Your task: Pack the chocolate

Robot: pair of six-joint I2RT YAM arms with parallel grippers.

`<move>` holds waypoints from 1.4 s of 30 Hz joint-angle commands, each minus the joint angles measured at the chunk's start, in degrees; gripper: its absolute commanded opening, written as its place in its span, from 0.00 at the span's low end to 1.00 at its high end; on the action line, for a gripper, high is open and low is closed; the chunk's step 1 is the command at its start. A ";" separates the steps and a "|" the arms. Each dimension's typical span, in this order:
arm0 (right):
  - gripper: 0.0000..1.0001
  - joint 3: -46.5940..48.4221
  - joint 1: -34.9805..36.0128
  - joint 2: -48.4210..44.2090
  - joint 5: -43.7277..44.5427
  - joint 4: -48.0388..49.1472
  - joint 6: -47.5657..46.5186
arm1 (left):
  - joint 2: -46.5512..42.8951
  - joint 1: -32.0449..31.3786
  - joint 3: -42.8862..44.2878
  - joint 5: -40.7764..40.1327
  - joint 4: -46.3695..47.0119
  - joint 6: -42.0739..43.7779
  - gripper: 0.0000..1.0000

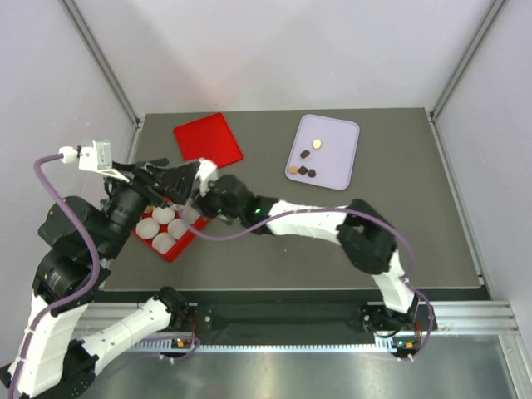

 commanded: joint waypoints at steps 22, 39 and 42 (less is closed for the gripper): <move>0.42 -18.65 -39.21 -33.23 9.83 -35.95 2.96 | 5.76 0.12 -18.16 1.63 3.85 1.70 0.99; 0.48 -11.80 -42.74 -19.87 6.58 -28.91 9.47 | 3.91 0.12 -25.64 -0.66 4.21 4.87 0.99; 0.48 -10.30 -42.73 -17.67 6.67 -28.56 9.64 | 3.30 0.12 -26.17 -0.31 4.47 5.04 0.99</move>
